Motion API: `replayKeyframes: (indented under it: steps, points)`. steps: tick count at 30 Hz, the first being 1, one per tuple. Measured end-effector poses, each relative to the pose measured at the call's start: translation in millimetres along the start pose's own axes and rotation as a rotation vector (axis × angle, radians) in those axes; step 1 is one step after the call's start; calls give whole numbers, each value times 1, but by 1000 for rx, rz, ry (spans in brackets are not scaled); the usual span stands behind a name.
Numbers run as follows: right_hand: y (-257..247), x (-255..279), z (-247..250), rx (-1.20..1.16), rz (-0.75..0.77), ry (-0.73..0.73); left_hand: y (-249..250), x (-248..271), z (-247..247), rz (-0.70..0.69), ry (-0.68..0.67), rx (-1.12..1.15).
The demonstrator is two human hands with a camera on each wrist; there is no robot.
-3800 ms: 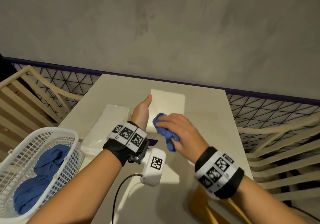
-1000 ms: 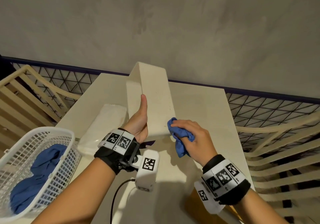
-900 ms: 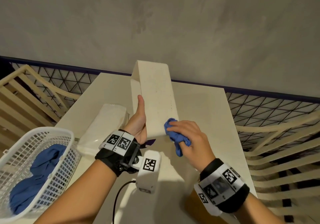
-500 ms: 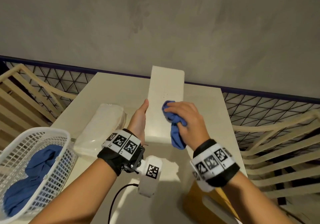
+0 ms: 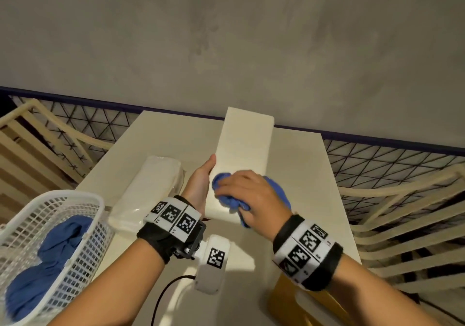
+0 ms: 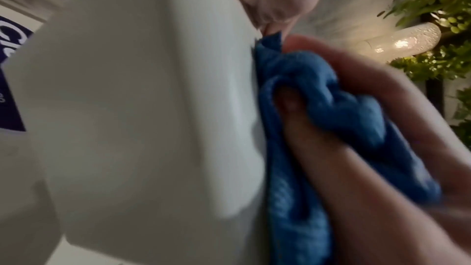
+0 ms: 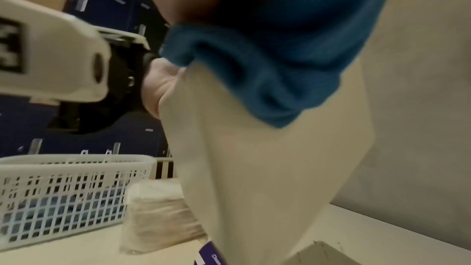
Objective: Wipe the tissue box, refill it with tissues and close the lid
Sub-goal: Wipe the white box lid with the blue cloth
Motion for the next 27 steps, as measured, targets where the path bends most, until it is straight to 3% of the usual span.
replayKeyframes:
  steps: [2,5,8,10,13,17,19,20,24,27]
  points:
    - [2,-5,8,-87,-22,-84,0,0,3,-10,3,2]
    - [28,-18,37,-7,-122,226,-9,0,3,35,-7,31]
    - [56,-9,47,21,-604,585,-12,2,0,32,-17,58]
    - [56,0,31,-127,-749,607,-10,-1,1,21,-5,74]
    - [36,11,11,-261,-693,466,0,-3,4,-24,20,73]
    - [4,14,-7,60,-362,-84,12,0,-2,-127,36,-19]
    - [5,7,-7,54,-228,-226,19,4,-5,-159,52,-70]
    - [12,1,-3,37,-239,-212,19,3,-5,-149,51,-63]
    - [30,-12,12,112,-375,95,26,0,-2,-153,68,-28]
    - [0,-5,-12,227,-91,-43,30,4,-3,-211,35,8]
Point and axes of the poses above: each hand's wrist, its own x-axis away from the middle knuckle, its own z-axis out of the back of the hand, y = z × x, the point moved 5 cm from there along -x, towards the middle knuckle, and after that the axes turned 5 degrees about y, right-handed, at the moved point
